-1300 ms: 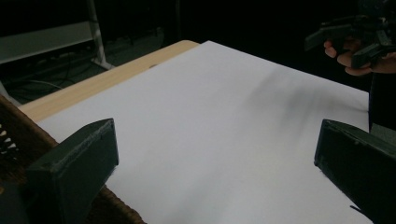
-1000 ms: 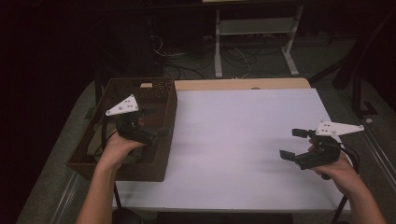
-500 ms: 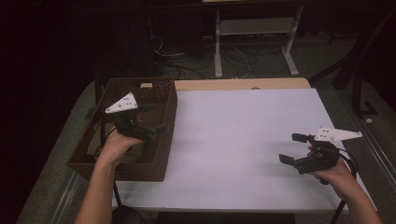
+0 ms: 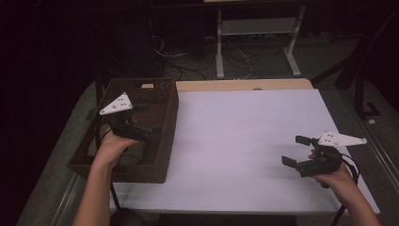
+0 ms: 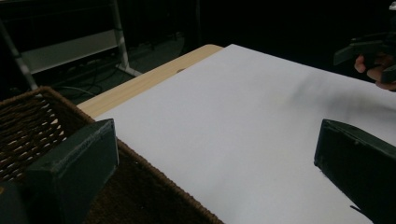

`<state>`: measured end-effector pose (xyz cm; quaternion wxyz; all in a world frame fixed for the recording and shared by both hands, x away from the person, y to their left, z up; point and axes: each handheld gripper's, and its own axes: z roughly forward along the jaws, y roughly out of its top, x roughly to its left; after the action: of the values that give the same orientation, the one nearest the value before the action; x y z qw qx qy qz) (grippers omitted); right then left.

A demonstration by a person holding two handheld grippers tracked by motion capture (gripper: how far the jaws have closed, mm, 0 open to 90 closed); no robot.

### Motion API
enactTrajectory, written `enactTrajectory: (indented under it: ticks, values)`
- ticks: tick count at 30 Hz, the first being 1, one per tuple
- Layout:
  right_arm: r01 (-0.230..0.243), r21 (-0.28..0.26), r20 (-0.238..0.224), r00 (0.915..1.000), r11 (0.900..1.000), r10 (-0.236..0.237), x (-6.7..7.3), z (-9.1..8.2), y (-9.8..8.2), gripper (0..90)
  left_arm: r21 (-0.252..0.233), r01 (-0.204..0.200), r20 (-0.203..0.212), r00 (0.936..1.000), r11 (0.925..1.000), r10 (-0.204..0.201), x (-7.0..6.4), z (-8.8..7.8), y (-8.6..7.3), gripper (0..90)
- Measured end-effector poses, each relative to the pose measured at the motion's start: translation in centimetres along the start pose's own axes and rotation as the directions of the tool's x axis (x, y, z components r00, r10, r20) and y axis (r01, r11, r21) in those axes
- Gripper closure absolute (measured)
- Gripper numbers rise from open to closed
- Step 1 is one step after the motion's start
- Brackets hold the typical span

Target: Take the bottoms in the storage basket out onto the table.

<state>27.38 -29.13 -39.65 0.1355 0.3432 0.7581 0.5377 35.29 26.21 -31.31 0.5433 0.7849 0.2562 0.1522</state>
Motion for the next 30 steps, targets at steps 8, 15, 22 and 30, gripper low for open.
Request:
enactTrajectory:
  ticks: [8,15,22,30]
  values:
    - [-0.003,0.01,0.012,0.9999,1.0,0.003,0.1,0.0,-0.6,0.0,0.019,-0.008,-0.024,0.9997,0.9998,0.009,0.4,0.0,-0.3,0.0]
    - [-0.009,0.012,0.016,0.9998,1.0,0.009,0.1,0.1,-1.3,0.0,0.025,-0.002,-0.061,0.9981,0.9997,0.003,1.0,-0.5,-0.8,0.0]
    - [-0.003,0.027,0.017,0.9998,1.0,0.002,0.1,0.1,-1.7,0.0,0.024,0.009,-0.089,0.996,0.9997,-0.007,1.6,-0.9,-1.1,0.0]
    - [-0.003,0.017,0.025,0.9997,1.0,0.003,0.2,0.0,-2.1,0.0,0.041,0.01,-0.121,0.9926,0.9991,-0.005,2.2,-1.2,-1.6,0.0]
